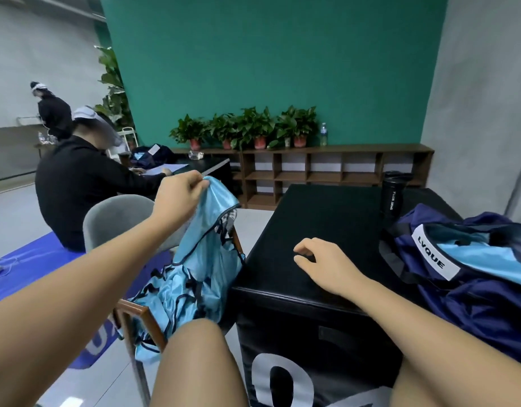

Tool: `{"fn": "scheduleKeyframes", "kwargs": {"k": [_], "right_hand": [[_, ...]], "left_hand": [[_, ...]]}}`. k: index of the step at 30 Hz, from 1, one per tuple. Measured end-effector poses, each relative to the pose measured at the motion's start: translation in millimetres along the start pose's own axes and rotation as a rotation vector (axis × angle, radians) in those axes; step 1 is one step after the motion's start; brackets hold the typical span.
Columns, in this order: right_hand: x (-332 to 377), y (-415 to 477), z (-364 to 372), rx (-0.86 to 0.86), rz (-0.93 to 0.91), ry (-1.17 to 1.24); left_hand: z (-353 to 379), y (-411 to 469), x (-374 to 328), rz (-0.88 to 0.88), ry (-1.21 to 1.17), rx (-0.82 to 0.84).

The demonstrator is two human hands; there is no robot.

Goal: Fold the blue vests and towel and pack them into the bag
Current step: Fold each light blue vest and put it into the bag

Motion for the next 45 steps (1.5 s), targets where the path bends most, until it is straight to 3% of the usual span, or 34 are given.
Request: {"fn": "scheduleKeyframes", "kwargs": {"k": [4, 15, 22, 28, 36, 45], "right_hand": [[41.3, 4.0, -30.4, -0.023, 0.019, 0.165], [115.7, 4.6, -52.4, -0.065, -0.029, 0.186], [82.2, -0.1, -61.5, -0.029, 0.172, 0.330], [59.5, -3.9, -123.6, -0.238, 0.122, 0.240], [26.1, -16.2, -259.2, -0.489, 0.234, 0.119], [24.8, -24.0, -275.3, -0.461, 0.240, -0.008]], "left_hand": [[-44.3, 19.2, -41.8, 0.045, -0.021, -0.066], [-122.3, 50.8, -134.9, 0.093, -0.146, -0.174], [-137.3, 50.3, -174.5, 0.144, -0.198, -0.191], [-139.1, 48.5, -177.1, 0.151, -0.195, -0.190], [-143.0, 50.2, -168.5, 0.144, -0.246, -0.183], [-132.1, 46.7, -196.5, 0.175, -0.238, -0.170]]}}
Point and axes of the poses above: each hand's wrist, its own y-axis towards the middle knuckle, its own z-axis out of the palm, x = y × z, the point moved 9 cm from there along y, towards the middle knuckle, and after that the axes turned 4 degrees about -z, right-handed, at the moved point
